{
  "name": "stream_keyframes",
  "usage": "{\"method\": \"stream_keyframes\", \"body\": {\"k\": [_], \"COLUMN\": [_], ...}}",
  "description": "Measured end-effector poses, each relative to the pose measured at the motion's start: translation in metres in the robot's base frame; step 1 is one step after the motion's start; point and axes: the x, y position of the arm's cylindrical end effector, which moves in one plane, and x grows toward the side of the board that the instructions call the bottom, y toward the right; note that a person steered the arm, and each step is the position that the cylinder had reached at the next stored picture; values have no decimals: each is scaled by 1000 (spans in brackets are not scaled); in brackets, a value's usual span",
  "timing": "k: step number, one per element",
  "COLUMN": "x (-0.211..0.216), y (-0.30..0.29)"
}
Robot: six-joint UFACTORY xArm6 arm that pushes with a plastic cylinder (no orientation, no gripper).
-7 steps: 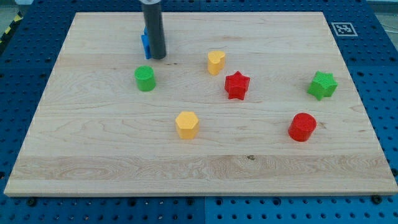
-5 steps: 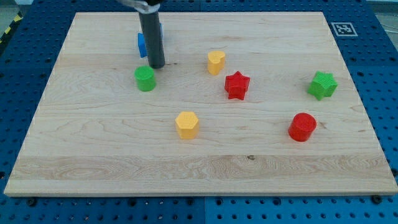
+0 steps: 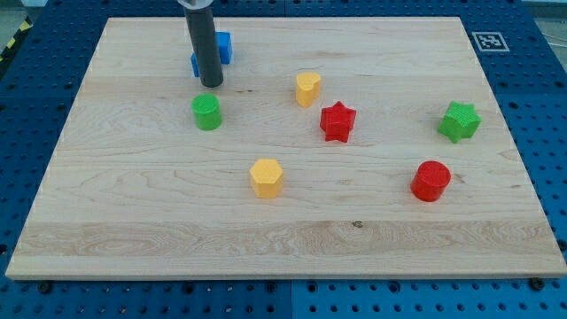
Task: Place the blue triangle towards the bottom left side of the blue cube
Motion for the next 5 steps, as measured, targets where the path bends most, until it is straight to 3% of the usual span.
{"method": "stream_keyframes", "body": {"k": [4,5], "x": [7,27], "y": [33,34]}}
